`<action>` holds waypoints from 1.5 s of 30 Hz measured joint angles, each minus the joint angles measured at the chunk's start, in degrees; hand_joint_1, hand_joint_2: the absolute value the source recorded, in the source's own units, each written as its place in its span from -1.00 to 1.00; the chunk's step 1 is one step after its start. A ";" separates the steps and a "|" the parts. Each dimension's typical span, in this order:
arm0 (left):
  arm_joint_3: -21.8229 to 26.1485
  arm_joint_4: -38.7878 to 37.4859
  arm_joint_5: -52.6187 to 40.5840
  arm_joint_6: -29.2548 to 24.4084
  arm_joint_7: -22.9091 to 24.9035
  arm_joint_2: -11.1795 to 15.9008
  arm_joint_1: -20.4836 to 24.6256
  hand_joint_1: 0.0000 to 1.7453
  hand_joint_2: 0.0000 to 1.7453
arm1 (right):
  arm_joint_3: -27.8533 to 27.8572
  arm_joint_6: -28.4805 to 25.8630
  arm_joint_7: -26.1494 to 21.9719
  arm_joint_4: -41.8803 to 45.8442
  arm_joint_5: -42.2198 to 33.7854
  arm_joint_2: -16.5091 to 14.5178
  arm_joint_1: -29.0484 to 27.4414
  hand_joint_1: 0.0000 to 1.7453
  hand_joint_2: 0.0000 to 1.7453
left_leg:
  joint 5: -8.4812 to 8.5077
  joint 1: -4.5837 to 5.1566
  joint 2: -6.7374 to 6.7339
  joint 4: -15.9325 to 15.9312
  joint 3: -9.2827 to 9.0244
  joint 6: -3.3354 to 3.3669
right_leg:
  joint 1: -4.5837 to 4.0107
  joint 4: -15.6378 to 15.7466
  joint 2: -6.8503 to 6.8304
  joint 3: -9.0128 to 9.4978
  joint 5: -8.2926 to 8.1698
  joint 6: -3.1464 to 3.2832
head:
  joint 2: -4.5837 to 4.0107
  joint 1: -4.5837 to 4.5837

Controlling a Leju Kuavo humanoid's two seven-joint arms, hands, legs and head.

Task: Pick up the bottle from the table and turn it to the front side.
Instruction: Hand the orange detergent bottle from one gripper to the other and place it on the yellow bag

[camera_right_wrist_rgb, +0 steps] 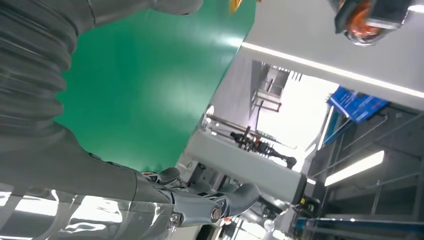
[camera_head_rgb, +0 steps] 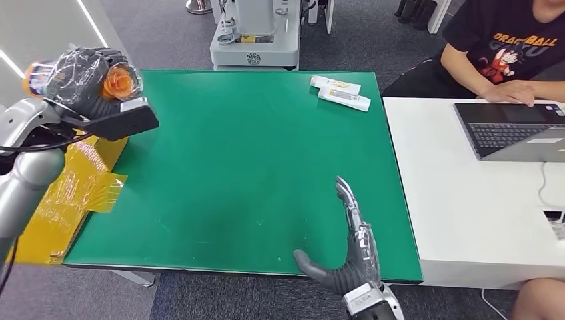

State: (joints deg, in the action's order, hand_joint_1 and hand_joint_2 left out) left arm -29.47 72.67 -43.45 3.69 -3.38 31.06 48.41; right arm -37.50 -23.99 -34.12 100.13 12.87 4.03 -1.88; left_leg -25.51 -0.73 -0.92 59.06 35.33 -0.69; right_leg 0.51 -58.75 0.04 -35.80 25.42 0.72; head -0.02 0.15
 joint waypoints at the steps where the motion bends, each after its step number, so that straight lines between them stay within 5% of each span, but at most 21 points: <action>1: -0.87 0.36 -0.81 0.40 -0.21 1.63 0.12 1.00 1.00 | 0.25 0.60 0.08 0.17 0.05 -0.31 -0.22 -1.00 1.00 | 0.00 0.00 0.01 -0.01 0.00 -0.01 | -0.01 0.00 0.00 0.00 0.01 0.01 | 0.00 0.01; 9: -6.12 1.38 -3.78 2.95 -0.53 8.66 -0.19 1.00 1.00 | 1.94 3.31 0.37 1.56 0.33 -2.04 -1.45 -1.00 1.00 | -0.02 0.00 0.03 -0.04 0.00 -0.05 | -0.01 0.00 -0.04 0.00 0.03 0.04 | 0.00 -0.01; 23: -10.24 -0.52 -3.66 5.27 -2.76 9.80 -0.18 1.00 1.00 | 2.79 3.72 -0.01 1.83 -0.09 -2.22 -2.13 -1.00 1.00 | -0.03 0.00 0.05 -0.04 0.00 -0.06 | 0.00 0.00 -0.07 -0.01 0.03 0.04 | 0.00 -0.02; 38: -13.39 -20.99 -5.71 3.65 -5.97 -0.73 1.17 1.00 1.00 | 2.81 1.97 -0.01 1.83 -0.37 -2.19 -2.63 -1.00 1.00 | -0.01 0.01 0.03 -0.03 -0.01 -0.11 | 0.01 0.01 -0.07 -0.02 -0.02 0.10 | 0.00 -0.01; 45: -13.47 -30.34 -10.20 -1.78 -6.35 -4.27 0.95 1.00 1.00 | 2.81 1.72 0.88 2.04 -0.36 -2.00 -3.54 -1.00 1.00 | -0.05 -0.01 0.00 -0.04 -0.01 -0.16 | 0.00 0.01 -0.02 -0.03 -0.01 0.10 | 0.00 -0.01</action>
State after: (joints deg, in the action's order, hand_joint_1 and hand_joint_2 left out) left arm -42.94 42.33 -53.65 1.90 -9.73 26.79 49.36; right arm -34.69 -22.28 -33.23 102.16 12.51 2.04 -5.43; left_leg -25.55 -0.74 -0.92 59.02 35.32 -0.85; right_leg 0.51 -58.74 0.01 -35.83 25.41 0.82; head -0.02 0.14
